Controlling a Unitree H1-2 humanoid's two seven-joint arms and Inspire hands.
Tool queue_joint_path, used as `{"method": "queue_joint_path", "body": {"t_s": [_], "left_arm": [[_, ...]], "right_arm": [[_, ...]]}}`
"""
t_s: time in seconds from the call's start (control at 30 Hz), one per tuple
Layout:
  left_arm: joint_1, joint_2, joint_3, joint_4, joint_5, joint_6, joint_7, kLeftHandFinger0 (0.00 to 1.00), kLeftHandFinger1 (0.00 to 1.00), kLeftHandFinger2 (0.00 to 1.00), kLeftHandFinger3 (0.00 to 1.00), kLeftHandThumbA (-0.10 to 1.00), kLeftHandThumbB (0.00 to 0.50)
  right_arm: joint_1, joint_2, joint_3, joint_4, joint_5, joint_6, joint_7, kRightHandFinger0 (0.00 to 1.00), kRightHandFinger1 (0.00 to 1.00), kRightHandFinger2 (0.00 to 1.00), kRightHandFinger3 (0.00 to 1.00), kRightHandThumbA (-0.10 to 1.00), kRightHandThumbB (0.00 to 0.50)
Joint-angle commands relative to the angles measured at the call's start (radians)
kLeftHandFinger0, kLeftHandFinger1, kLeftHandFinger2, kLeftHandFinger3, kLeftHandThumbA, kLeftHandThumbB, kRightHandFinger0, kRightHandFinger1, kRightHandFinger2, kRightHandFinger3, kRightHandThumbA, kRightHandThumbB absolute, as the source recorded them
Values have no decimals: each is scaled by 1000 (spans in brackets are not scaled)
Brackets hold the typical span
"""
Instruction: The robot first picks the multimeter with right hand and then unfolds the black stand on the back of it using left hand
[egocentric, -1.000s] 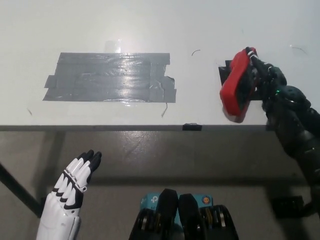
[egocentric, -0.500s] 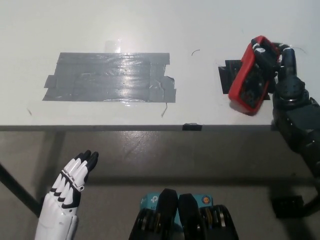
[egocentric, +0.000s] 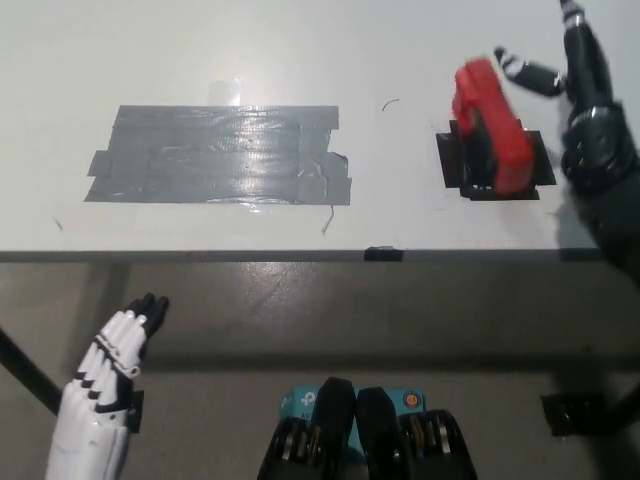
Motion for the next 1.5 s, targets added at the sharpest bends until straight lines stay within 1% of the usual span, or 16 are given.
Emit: {"method": "queue_joint_path", "body": {"t_s": [0.0, 0.17, 0.27, 0.37, 0.47, 0.53, 0.6, 0.8, 0.9, 1.0, 1.03, 1.1, 1.17, 1.23, 1.33, 1.47], "left_arm": [[-3, 26, 3, -21, -28, -23, 84, 1000, 1000, 1000, 1000, 1000, 284], [3, 21, 5, -24, -34, -23, 72, 1000, 1000, 1000, 1000, 1000, 305], [2, 13, 29, -31, -38, -23, 45, 1000, 1000, 1000, 1000, 1000, 320], [-17, 20, 21, -23, -32, -23, 66, 1000, 1000, 1000, 1000, 1000, 287], [-53, 11, 21, -10, -50, -23, 44, 1000, 1000, 1000, 1000, 1000, 308], [-69, 16, 14, -5, -67, -23, 33, 1000, 1000, 1000, 1000, 1000, 298], [-73, -5, 34, -3, -59, -23, 15, 1000, 1000, 1000, 1000, 1000, 309], [-117, -19, 58, 4, -50, 9, -11, 1000, 1000, 1000, 1000, 1000, 315], [-156, -20, 56, 29, -86, 21, -18, 1000, 1000, 1000, 1000, 1000, 312], [-217, -21, 51, 65, -117, 19, -21, 1000, 1000, 1000, 1000, 1000, 300], [-240, -20, 54, 86, -110, 9, -14, 1000, 1000, 1000, 1000, 1000, 291], [-281, -17, 53, 116, -123, 2, -16, 1000, 1000, 1000, 1000, 1000, 276], [-298, -18, 55, 129, -121, 2, -14, 1000, 1000, 1000, 1000, 1000, 279], [-303, -17, 55, 135, -129, 12, -23, 1000, 1000, 1000, 1000, 1000, 285], [-302, -20, 55, 144, -137, 13, -22, 1000, 1000, 1000, 1000, 1000, 267], [-304, -18, 54, 158, -155, 11, -25, 1000, 1000, 1000, 1000, 1000, 260]], "right_arm": [[-83, -30, -6, -45, -111, -97, 110, 1000, 1000, 1000, 1000, 704, 471], [-80, -40, -36, -80, -141, -51, 132, 1000, 1000, 1000, 1000, 745, 440], [-106, -41, -64, -84, -165, -47, 112, 1000, 1000, 1000, 1000, 798, 464], [-98, -55, -132, -164, -133, -61, 142, 1000, 1000, 1000, 1000, 896, 500], [-40, -91, -209, -478, -144, 16, 143, 1000, 1000, 1000, 1000, 966, 499], [20, -108, -252, -710, -139, 50, 150, 1000, 1000, 1000, 1000, 957, 458], [78, -116, -289, -934, -99, 112, 184, 1000, 1000, 1000, 1000, 1000, 489], [286, -112, -364, -1536, -129, 218, 163, 1000, 1000, 1000, 1000, 1000, 499], [402, -106, -368, -1776, -109, 226, 176, 1000, 1000, 1000, 1000, 996, 456], [454, -112, -368, -1878, -80, 214, 183, 1000, 1000, 1000, 1000, 945, 436], [483, -108, -369, -1921, -88, 219, 181, 1000, 1000, 1000, 1000, 969, 483], [543, -96, -373, -2002, -83, 245, 169, 1000, 1000, 1000, 1000, 913, 500], [587, -82, -371, -2055, -81, 263, 163, 1000, 1000, 1000, 1000, 872, 495], [638, -81, -353, -2096, -71, 226, 168, 1000, 1000, 1000, 1000, 800, 425], [724, -47, -337, -2150, -128, 233, 175, 1000, 1000, 1000, 1000, 809, 477], [800, -30, -320, -2149, -113, 227, 171, 1000, 1000, 1000, 1000, 792, 458]]}}
